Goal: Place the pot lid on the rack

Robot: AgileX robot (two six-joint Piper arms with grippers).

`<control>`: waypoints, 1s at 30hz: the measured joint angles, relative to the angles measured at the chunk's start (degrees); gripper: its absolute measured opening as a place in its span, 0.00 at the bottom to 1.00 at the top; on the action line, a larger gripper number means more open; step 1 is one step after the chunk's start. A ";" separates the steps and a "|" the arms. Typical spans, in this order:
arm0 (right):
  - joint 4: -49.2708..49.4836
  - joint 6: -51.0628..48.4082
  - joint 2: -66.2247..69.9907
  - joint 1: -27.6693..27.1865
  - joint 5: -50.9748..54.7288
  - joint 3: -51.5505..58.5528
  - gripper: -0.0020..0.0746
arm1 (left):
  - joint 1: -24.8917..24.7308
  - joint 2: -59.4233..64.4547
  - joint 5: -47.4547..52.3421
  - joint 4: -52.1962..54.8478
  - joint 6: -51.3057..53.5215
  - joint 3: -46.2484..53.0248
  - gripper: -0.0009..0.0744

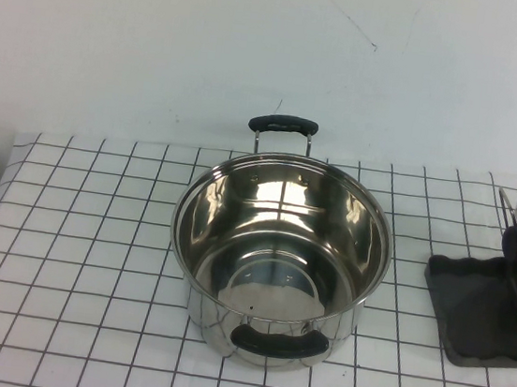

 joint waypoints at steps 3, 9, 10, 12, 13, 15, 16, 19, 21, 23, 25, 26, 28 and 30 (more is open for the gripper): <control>0.00 0.00 0.00 0.00 0.00 0.00 0.02 | 0.00 0.00 -0.31 0.00 0.00 0.00 0.01; 0.00 0.00 0.00 0.00 0.00 0.00 0.02 | 0.00 0.00 4.37 -1.43 -1.32 0.04 0.01; 0.00 0.00 0.00 0.00 0.00 0.00 0.02 | 0.00 0.00 6.31 -3.69 -2.59 0.13 0.01; 0.00 0.00 0.00 0.00 0.00 0.00 0.02 | 0.00 0.00 10.81 -9.64 -3.87 0.13 0.01; 0.00 0.00 0.00 0.00 0.00 0.00 0.02 | 0.00 0.00 13.41 -13.40 -3.46 0.13 0.01; 0.00 0.00 0.00 0.00 0.00 0.00 0.02 | 0.00 0.00 18.51 -19.90 -1.31 0.13 0.01; 0.00 0.00 0.00 0.00 0.00 0.00 0.02 | 0.00 0.00 20.96 -23.18 -0.13 0.13 0.01; 0.00 0.00 0.00 0.00 0.00 0.00 0.02 | 0.00 -0.74 26.84 -30.28 0.52 0.13 0.01; 0.00 0.00 0.00 0.00 0.00 0.00 0.02 | 0.00 -1.54 29.67 -32.37 -0.71 0.13 0.01; 0.00 0.00 0.00 0.00 0.00 0.00 0.02 | 0.00 -2.53 32.01 -33.51 -2.40 0.13 0.01; 0.00 0.00 0.00 0.00 0.00 0.00 0.02 | 0.00 -3.59 34.12 -34.23 -4.05 0.13 0.01; 0.00 0.00 0.00 0.00 0.00 0.00 0.02 | 0.00 -4.06 35.00 -34.38 -4.50 0.13 0.01; 0.00 0.00 0.00 0.00 0.10 0.00 0.02 | 0.00 -5.24 37.13 -37.13 -3.52 0.53 0.01; 0.00 0.00 0.00 0.00 0.08 0.00 0.02 | 0.00 -6.47 39.15 -47.13 5.12 1.34 0.01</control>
